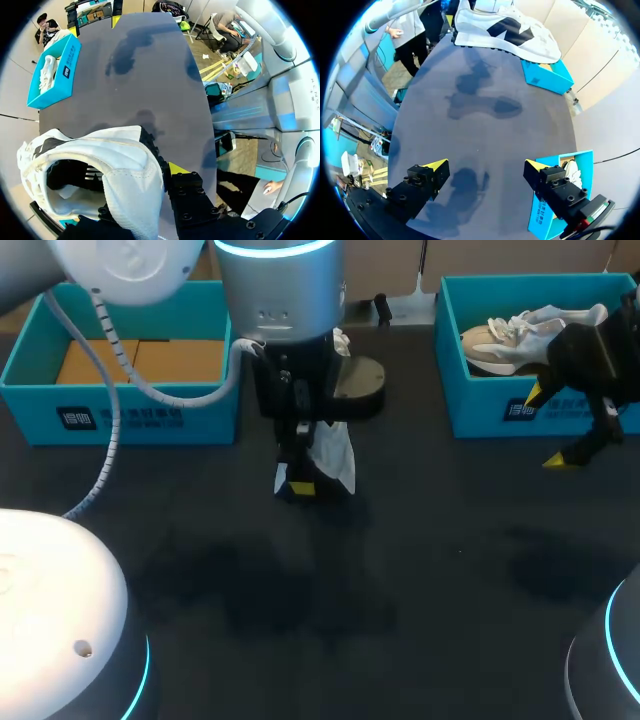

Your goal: Take the shoe out of the shoebox, open the shoe tongue, remove and reinsert the insole, then place the shoe into the shoebox

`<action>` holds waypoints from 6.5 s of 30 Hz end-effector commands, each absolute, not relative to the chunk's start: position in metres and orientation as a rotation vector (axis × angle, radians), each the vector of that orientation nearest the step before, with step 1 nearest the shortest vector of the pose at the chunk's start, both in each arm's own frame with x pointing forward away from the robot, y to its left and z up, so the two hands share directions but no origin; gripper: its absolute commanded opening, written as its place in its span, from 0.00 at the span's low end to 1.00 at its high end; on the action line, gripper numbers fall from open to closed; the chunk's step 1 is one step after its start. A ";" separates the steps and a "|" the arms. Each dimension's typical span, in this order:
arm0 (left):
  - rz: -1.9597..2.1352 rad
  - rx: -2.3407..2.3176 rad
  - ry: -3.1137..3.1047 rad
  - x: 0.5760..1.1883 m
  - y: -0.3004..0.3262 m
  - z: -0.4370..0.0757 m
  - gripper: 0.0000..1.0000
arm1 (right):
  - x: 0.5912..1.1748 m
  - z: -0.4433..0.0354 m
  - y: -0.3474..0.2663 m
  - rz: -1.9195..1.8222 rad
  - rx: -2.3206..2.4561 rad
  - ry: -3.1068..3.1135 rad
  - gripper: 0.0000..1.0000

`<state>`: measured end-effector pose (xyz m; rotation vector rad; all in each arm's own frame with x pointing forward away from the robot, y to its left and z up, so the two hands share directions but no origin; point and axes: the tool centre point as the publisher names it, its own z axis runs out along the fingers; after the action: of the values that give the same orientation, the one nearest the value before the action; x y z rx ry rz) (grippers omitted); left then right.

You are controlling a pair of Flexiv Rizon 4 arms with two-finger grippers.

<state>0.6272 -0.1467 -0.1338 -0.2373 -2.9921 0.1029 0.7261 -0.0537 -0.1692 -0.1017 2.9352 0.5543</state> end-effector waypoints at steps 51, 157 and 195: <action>0.093 0.026 -2.997 0.820 0.170 -0.135 0.00 | 0.728 -0.170 -0.052 0.550 -0.101 2.939 1.00; -0.096 -2.170 -1.988 1.104 0.338 -0.162 0.00 | 0.728 -0.170 -0.052 0.550 -0.101 2.939 1.00; -0.121 -2.248 -1.913 1.107 0.325 -0.182 0.00 | 0.728 -0.170 -0.052 0.550 -0.101 2.939 1.00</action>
<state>1.1070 0.3279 -0.1717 -2.2364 -1.9201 -0.1043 0.7261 -0.0537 -0.1692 -0.1018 2.9352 0.5543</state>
